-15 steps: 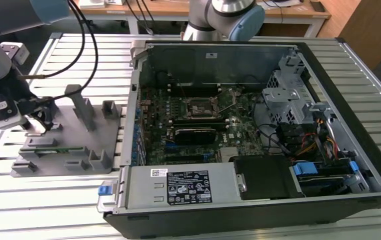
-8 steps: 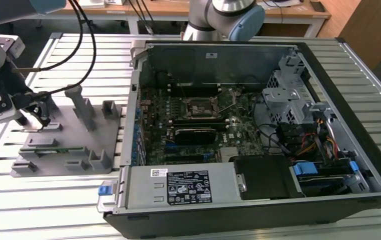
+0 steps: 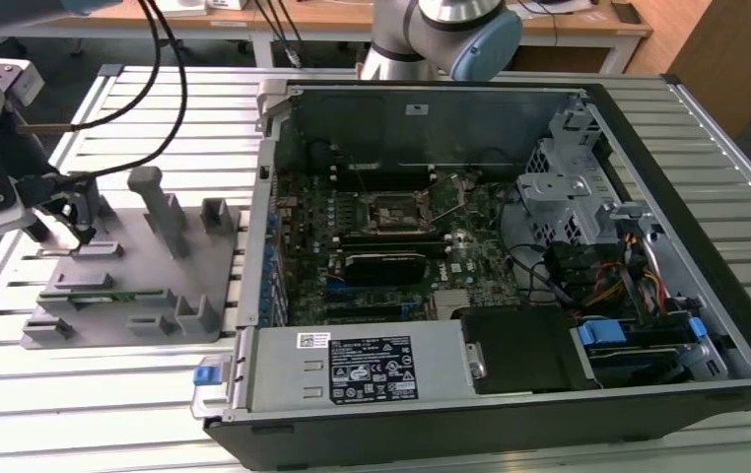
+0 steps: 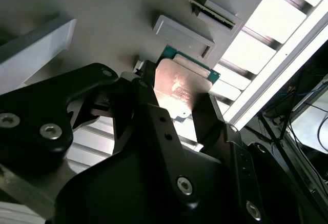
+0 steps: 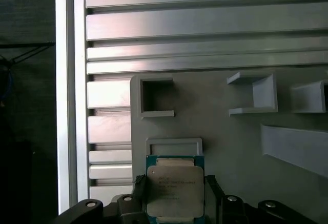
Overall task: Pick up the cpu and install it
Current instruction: 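Pick up the cpu and move it towards the insertion slot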
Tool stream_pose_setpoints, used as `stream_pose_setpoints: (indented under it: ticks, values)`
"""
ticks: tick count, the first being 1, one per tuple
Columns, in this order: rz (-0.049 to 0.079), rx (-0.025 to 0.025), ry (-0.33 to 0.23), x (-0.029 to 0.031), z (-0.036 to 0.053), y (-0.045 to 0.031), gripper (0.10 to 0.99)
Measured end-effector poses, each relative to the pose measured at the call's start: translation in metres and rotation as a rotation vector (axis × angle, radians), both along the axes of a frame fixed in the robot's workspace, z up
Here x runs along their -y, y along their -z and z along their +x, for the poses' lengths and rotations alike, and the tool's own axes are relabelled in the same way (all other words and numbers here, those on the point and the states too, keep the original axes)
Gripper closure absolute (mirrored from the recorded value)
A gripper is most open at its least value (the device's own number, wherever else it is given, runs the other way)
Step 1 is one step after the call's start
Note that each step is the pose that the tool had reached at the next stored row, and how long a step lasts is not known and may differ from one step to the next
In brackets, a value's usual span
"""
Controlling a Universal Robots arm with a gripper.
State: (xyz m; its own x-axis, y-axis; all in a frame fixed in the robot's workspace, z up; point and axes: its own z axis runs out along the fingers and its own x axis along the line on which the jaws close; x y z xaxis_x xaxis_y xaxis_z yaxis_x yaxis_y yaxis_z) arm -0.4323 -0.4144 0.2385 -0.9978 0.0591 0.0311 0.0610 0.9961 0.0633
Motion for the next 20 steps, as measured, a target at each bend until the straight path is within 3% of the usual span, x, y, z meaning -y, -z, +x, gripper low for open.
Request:
stream_pose_setpoints:
  ticks: [20]
  values:
    - [0.0,0.0,0.0,-0.0002,0.0,-0.0236,0.553]
